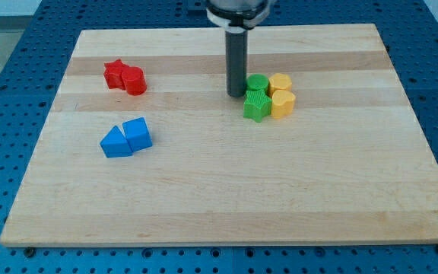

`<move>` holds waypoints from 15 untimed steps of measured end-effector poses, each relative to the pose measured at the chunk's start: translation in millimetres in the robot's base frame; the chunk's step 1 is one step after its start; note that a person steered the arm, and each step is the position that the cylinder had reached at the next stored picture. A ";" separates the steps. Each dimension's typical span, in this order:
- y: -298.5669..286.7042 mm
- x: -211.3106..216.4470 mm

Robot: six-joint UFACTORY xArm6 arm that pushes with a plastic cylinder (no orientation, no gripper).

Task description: Push the blue cube slightly towards the center left side

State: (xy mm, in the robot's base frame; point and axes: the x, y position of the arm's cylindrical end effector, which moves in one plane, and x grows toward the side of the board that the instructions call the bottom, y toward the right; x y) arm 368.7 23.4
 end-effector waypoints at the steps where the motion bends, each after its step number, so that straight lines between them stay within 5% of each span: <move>1: -3.0 0.1; 4: -55.4 42.2; 7: -86.0 135.9; 15: -173.0 103.7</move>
State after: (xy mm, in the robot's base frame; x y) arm 472.4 -149.6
